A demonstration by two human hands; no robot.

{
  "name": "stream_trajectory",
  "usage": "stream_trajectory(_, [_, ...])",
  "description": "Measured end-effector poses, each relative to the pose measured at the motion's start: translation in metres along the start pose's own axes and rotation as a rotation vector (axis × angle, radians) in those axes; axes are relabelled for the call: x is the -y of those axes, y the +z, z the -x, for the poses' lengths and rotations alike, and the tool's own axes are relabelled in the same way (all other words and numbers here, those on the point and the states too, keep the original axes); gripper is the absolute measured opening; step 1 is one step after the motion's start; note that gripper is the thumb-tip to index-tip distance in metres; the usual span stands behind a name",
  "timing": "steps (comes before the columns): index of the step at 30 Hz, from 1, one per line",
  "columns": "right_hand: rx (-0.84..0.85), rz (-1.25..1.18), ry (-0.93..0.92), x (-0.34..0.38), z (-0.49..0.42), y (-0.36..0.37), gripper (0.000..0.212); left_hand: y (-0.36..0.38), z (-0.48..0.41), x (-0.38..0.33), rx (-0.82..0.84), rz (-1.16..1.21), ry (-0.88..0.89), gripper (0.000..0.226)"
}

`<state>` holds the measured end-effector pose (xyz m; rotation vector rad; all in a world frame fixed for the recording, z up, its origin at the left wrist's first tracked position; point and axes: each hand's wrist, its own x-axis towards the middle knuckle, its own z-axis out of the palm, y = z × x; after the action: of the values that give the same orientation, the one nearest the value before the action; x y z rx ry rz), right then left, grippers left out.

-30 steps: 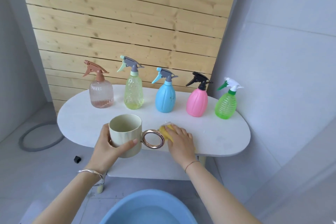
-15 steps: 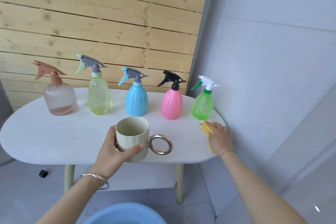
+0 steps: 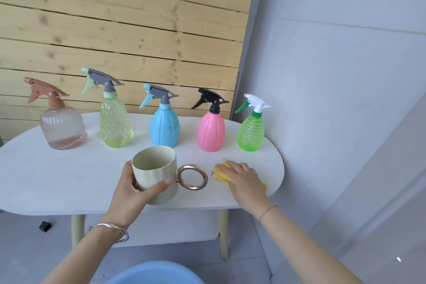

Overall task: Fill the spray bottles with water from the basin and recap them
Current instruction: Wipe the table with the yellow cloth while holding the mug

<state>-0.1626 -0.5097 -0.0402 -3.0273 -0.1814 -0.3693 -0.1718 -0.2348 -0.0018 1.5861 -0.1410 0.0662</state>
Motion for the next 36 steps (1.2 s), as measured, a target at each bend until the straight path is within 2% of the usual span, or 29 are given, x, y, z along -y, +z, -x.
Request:
stream_trajectory(7, [0.025, 0.064, 0.198, 0.014, -0.060, 0.019, 0.056, -0.006, 0.000, 0.005, 0.000, 0.008, -0.003, 0.084])
stream_trajectory(16, [-0.038, 0.097, 0.318, 0.001, -0.075, 0.024, 0.053, -0.012, -0.005, 0.020, -0.005, 0.011, -0.022, 0.082])
stream_trajectory(21, [-0.034, 0.060, 0.370, -0.010, -0.093, 0.025, 0.043, -0.008, -0.005, 0.026, -0.001, 0.003, -0.012, 0.082])
stream_trajectory(24, [-0.046, 0.060, 0.332, -0.006, -0.087, 0.024, 0.040, -0.007, -0.006, 0.028, -0.005, 0.008, -0.016, 0.083])
stream_trajectory(30, [-0.142, -0.067, 0.067, 0.039, -0.076, 0.031, 0.042, -0.011, -0.008, 0.023, -0.026, 0.038, -0.003, 0.081])
stream_trajectory(33, [-0.108, -0.104, -0.025, 0.059, -0.087, 0.032, 0.042, -0.016, -0.008, 0.019, -0.039, 0.051, 0.004, 0.081])
stream_trajectory(36, [-0.131, 0.029, 0.022, 0.075, -0.101, 0.038, 0.044, -0.020, -0.005, 0.017, -0.043, 0.052, 0.006, 0.082])
